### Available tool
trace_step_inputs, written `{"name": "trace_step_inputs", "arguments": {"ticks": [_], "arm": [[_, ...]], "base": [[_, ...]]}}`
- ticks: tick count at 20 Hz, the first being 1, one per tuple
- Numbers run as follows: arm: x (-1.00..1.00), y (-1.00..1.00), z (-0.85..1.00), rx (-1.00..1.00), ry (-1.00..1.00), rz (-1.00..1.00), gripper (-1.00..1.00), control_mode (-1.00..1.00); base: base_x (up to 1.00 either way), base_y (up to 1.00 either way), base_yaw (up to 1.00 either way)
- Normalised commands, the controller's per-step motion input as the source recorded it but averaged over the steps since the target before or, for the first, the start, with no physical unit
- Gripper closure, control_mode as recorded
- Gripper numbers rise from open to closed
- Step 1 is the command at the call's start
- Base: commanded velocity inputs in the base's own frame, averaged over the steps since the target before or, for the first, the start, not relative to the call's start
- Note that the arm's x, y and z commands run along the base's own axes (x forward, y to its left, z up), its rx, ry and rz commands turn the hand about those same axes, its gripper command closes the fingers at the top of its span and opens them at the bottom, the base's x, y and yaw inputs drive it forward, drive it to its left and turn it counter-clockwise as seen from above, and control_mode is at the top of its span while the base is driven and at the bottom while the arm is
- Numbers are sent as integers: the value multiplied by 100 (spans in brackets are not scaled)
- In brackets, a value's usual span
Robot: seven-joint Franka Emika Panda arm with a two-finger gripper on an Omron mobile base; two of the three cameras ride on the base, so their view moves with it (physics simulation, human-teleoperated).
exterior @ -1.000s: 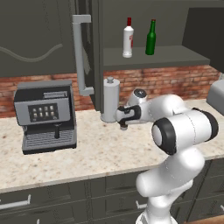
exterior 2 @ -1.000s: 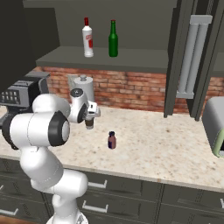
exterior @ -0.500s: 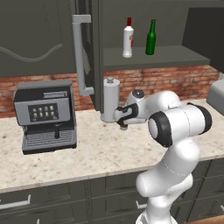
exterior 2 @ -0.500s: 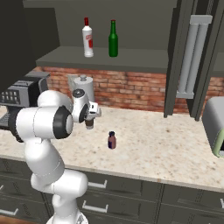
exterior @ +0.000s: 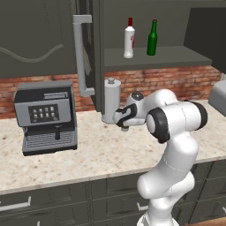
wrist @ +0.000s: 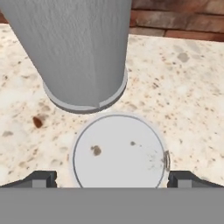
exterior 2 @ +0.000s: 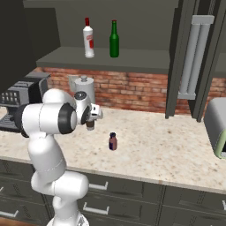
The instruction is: Sort all alcoholic drinks to one cabinet, and non-alcoholic drinks to the other.
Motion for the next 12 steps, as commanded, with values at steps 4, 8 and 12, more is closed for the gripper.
{"name": "trace_step_inputs", "arguments": {"ticks": [4,8,12], "arm": [[19,0,-11,1,0,0,-100,-100],[17,0,-13,0,0,0,-100,-100],[16,0,-14,0,0,0,-100,-100]], "base": [[0,0,0],[0,0,0],[0,0,0]]}}
